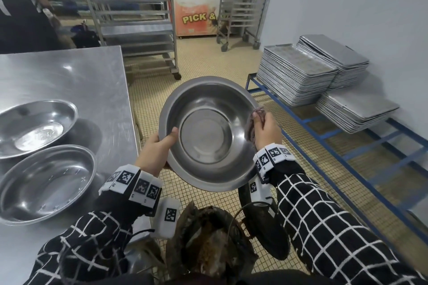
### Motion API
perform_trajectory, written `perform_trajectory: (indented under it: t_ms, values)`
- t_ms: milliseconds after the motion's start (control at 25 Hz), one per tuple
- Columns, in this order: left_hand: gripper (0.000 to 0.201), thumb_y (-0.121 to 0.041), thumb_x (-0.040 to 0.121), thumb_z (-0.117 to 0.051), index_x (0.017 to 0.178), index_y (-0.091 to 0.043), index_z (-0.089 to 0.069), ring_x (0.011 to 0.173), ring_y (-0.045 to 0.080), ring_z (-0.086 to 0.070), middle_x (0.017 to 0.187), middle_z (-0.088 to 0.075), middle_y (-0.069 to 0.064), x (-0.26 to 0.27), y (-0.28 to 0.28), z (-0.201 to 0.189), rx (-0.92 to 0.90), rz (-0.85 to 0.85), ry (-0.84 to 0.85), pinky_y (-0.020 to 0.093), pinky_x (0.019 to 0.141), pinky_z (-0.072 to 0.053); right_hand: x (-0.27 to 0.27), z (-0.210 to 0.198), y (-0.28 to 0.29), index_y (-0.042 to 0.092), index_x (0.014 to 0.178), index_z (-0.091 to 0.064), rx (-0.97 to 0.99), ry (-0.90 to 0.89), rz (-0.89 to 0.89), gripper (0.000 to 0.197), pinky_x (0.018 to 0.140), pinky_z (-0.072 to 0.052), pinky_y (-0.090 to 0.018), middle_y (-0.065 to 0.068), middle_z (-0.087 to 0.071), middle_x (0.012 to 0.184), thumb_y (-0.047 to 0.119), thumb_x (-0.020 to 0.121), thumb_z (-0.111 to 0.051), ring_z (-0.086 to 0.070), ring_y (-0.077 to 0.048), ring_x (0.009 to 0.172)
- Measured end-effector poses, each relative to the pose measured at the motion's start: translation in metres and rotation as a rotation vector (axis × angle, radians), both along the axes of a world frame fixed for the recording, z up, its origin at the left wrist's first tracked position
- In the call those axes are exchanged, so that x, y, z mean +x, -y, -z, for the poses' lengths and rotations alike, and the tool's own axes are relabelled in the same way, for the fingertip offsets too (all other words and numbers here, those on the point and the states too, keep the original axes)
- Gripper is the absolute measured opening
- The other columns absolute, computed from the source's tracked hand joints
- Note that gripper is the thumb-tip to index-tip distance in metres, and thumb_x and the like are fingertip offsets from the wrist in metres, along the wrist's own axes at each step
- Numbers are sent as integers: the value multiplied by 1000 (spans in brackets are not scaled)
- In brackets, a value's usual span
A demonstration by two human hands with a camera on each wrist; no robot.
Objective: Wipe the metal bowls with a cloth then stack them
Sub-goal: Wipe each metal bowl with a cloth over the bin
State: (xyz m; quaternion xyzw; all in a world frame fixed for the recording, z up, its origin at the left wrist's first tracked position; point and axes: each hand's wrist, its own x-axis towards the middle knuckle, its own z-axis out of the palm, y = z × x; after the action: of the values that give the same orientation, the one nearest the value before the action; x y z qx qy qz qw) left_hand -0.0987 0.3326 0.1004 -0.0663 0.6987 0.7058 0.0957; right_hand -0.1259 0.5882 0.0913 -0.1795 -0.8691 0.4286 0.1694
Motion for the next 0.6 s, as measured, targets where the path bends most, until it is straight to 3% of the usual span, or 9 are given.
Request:
perform_trajectory:
  t_ms: [80,200,360,440,520,600]
  values:
    - [21,-36,94,-53,103,-18,-59,74,32,-65,88,-67,13,0,0,-1,14,-34,-19,48,72,-55,7,4,6,4,106,-52,-65,9,51,34,50,-30,-13,0,-56,89,36,98,-46,-53,-16,78]
    - [15,-32,95,-52,95,-21,-62,71,27,-65,82,-68,8,2,-3,-1,68,-96,-49,40,66,-54,19,9,13,5,106,-52,-191,-9,139,31,49,-29,-9,2,-55,90,35,95,-51,-51,-10,73]
    - [24,-33,94,-54,111,-16,-60,78,27,-68,94,-70,11,4,-8,4,85,-111,-56,41,68,-57,30,9,15,5,107,-52,-261,-5,183,27,44,-32,-5,0,-55,94,27,93,-58,-52,-10,77]
    - [27,-33,93,-57,116,-20,-55,75,23,-70,94,-70,9,4,-9,6,28,-55,-62,36,63,-57,31,5,8,4,108,-54,-233,14,175,25,50,-32,-7,-2,-57,97,23,92,-59,-54,-13,85]
    - [43,-37,86,-65,123,-29,-46,74,21,-72,95,-69,7,2,-1,6,-30,76,-51,32,61,-58,30,-2,-4,6,104,-55,-184,16,141,21,55,-35,-12,-2,-58,95,21,91,-60,-57,-17,88]
    - [71,-55,69,-72,127,-21,-48,81,25,-72,98,-71,10,-2,7,6,-26,250,66,35,66,-58,32,-10,-15,8,101,-57,-109,50,71,17,55,-34,-13,-1,-60,93,22,91,-61,-57,-17,87]
